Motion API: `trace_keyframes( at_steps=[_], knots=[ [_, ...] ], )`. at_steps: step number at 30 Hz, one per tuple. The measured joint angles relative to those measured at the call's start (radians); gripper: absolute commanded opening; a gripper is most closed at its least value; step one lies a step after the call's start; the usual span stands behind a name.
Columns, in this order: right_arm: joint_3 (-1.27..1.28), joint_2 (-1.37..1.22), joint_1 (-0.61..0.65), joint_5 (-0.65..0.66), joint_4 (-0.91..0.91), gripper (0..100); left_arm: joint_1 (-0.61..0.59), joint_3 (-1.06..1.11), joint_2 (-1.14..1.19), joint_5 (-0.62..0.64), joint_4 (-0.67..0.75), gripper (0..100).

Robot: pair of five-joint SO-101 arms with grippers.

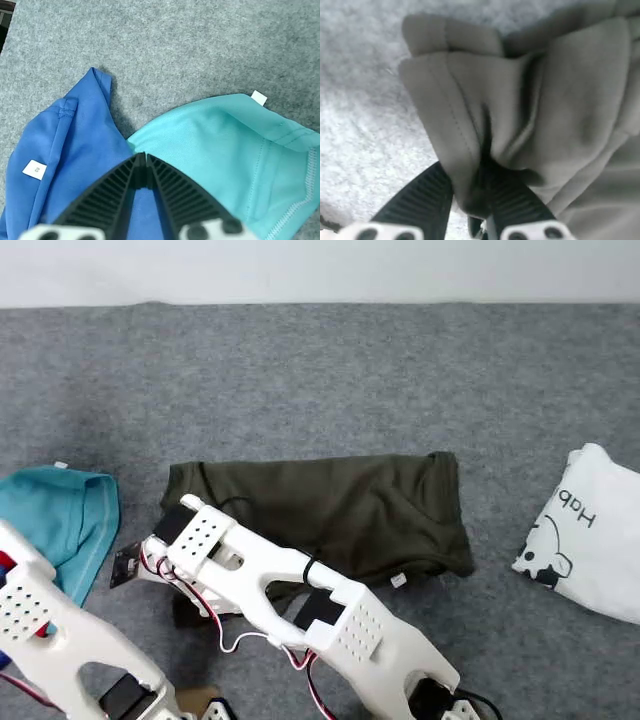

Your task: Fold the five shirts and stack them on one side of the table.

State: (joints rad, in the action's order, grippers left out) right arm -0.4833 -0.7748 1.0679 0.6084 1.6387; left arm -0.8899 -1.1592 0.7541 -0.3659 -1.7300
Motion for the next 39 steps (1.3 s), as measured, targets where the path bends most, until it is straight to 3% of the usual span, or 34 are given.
trace_keyframes(
  at_steps=[20,39],
  knots=[
    [0.003,0.216,-0.003,-0.023,0.107,1.1,0.028,0.000,0.000,0.000,0.000,1],
    [0.003,0.215,-0.265,-0.071,-0.115,1.3,0.028,0.000,0.000,-0.002,0.000,1]
  ],
)
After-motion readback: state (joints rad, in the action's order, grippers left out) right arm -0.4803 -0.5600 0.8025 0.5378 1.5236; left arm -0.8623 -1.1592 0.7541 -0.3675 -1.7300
